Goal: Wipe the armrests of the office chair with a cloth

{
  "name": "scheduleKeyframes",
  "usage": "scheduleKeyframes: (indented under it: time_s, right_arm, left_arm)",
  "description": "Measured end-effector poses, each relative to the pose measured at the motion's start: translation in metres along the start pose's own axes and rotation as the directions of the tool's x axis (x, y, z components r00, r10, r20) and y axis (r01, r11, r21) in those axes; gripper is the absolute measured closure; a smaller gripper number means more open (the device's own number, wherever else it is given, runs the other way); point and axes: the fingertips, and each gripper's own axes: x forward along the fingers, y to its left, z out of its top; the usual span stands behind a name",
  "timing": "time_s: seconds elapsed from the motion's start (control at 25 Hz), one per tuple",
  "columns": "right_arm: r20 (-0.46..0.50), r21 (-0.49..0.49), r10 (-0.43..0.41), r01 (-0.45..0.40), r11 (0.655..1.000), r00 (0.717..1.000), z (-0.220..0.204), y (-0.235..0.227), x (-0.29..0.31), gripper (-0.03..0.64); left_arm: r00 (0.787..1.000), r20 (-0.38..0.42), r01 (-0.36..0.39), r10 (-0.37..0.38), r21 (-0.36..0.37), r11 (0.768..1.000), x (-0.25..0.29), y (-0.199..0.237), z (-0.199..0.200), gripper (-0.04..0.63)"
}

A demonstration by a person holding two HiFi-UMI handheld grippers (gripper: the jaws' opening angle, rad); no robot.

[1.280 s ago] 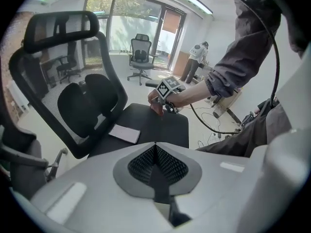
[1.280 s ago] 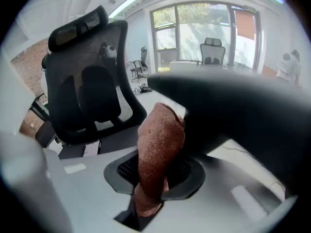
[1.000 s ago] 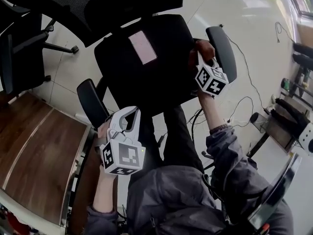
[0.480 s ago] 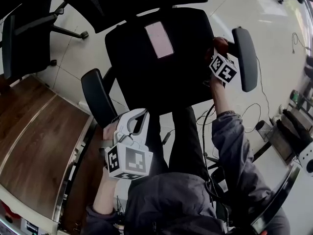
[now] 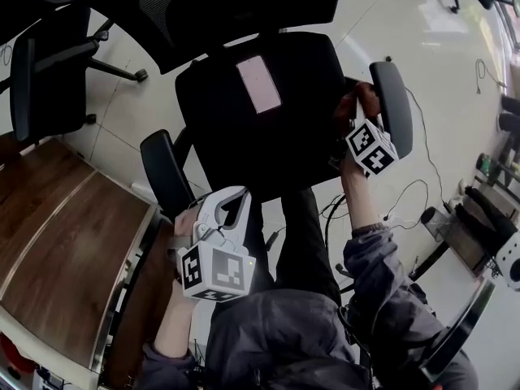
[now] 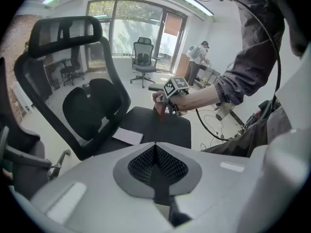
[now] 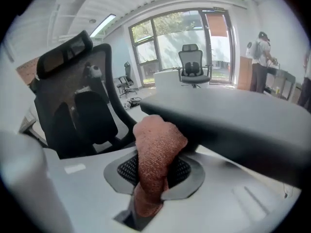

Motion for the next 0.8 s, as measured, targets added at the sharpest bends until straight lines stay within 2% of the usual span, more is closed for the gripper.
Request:
scheduleKeyframes:
  time_s: [0.16, 0.48, 0.64, 0.8]
  right_arm:
    - [0.006, -0.016, -0.001, 0.001, 1.0, 1.0, -0.004, -0.001, -0.001, 0.529]
    - [-0.107, -0.137, -0.078, 0.063, 0.989, 0.991, -0.047, -0.035, 0.057, 0.529]
    - [-0.13, -0.133, -0.076, 0.059, 0.989, 0.989, -0.055, -0.036, 0.068, 0.529]
    - [-0.098, -0.12, -0.063, 0.051, 0.991, 0.993, -0.041, -0.028, 0.047, 0.529]
  left_arm:
    - [1.0, 0.005, -0.005, 0.005, 0.007, 1.0, -0.002, 0.005, 0.001, 0.58]
    - [0.999, -0.033, -0.01, 0.01, -0.007, 1.0, -0.002, 0.009, -0.025, 0.58]
    - [0.999, -0.046, -0.011, 0.011, -0.016, 1.0, 0.001, 0.008, -0.031, 0.58]
    - [0.999, -0.045, -0.005, 0.004, -0.009, 1.0, 0.002, 0.0, -0.022, 0.58]
